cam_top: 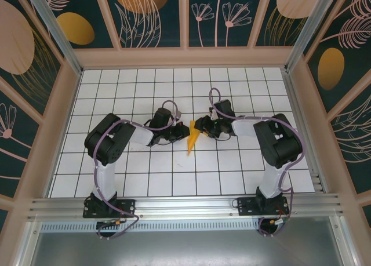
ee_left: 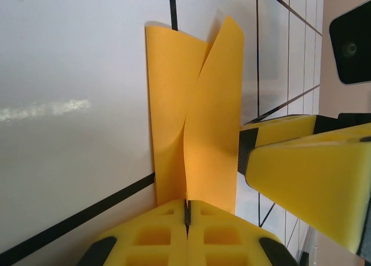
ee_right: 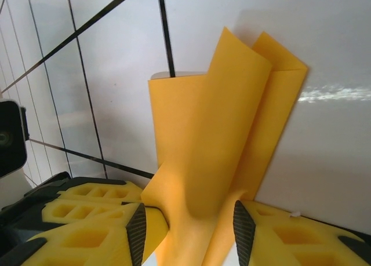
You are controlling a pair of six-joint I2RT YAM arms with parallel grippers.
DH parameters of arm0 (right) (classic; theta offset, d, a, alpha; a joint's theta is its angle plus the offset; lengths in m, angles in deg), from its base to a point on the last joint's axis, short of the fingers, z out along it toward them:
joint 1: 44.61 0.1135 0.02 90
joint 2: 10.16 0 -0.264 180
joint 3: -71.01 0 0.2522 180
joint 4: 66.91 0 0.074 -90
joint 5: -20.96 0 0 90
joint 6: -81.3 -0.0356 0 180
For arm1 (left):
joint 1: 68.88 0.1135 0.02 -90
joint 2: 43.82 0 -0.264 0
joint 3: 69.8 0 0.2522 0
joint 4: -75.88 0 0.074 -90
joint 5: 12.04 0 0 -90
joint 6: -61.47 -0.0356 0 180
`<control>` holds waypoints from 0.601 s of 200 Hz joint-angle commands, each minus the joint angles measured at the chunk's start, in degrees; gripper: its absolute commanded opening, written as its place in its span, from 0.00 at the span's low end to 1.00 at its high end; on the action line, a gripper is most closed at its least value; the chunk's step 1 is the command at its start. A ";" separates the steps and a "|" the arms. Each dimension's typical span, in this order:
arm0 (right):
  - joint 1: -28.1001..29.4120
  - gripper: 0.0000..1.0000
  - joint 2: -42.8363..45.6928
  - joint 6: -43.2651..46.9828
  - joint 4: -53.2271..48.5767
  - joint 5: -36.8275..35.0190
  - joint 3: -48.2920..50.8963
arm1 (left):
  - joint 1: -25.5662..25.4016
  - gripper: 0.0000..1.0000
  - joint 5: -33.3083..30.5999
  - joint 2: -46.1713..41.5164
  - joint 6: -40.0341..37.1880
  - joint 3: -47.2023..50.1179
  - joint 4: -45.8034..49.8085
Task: Fold a paper plane with a square sheet of paper (fold left side to right side)
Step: Fold the wing for the fifth time at the center of the table.
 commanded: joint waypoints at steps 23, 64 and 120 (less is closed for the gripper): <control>-0.27 0.47 5.40 3.85 -3.12 -4.97 1.98 | 0.37 0.05 -3.08 2.12 -2.38 0.06 3.15; 0.62 0.32 4.62 1.47 1.50 -1.36 2.25 | 0.37 0.04 -3.78 2.17 -2.56 0.58 3.47; 1.83 0.23 1.25 0.69 2.71 -1.49 -0.17 | 0.44 0.03 -4.26 2.20 -2.81 0.41 3.93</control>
